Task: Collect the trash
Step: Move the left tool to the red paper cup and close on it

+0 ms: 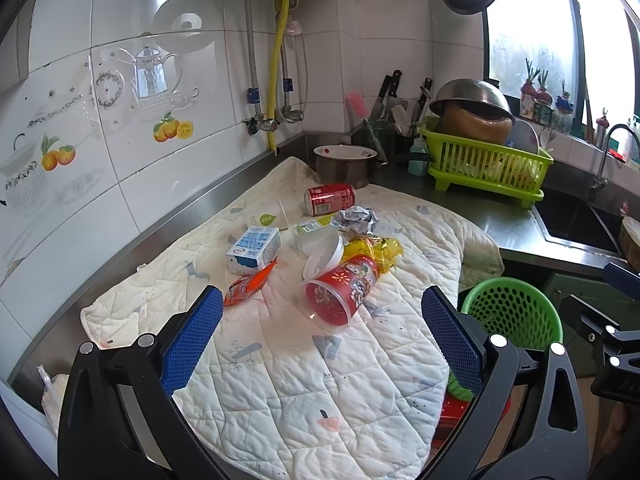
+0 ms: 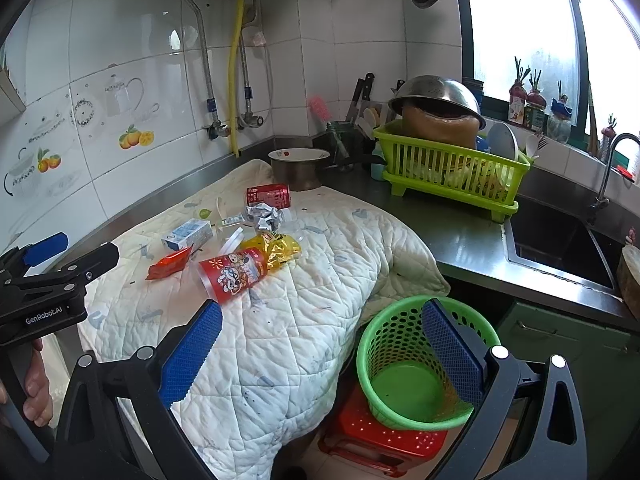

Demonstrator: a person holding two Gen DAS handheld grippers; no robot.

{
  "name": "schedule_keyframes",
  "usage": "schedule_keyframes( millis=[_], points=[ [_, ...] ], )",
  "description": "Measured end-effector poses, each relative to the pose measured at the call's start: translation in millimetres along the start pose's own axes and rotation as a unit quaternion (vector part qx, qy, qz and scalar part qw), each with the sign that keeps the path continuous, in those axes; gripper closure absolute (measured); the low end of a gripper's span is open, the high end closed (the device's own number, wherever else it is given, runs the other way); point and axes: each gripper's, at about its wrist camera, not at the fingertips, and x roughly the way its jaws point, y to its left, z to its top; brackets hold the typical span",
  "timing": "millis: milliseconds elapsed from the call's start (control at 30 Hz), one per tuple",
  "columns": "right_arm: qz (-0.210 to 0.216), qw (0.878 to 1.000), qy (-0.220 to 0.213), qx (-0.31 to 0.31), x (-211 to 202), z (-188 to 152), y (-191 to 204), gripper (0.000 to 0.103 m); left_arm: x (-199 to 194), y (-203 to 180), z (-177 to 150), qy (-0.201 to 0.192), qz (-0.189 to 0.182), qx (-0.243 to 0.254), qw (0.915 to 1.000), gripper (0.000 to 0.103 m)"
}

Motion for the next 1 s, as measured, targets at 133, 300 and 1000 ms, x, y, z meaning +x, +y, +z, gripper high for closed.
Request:
schedule_keyframes(
  millis=[133,300,1000],
  points=[
    [0.003,1.000,0.004,-0.002,4.8,1.9,0.2,0.006,4.2,2.6,1.1,0.003,0.002,-0.001,1.0000,0.005],
    [0.009,1.000,0.008,-0.007,12.6,5.1,-0.8,0.006,10.2,3.9,2.1,0.006,0.001,0.004,1.0000,0.005],
    [0.029,0.998,0.048,-0.026,73.7,16.8,-3.1,0.006,121.3,5.2,17.5,0.049,-0.071,0.046,0.9952,0.007]
  ],
)
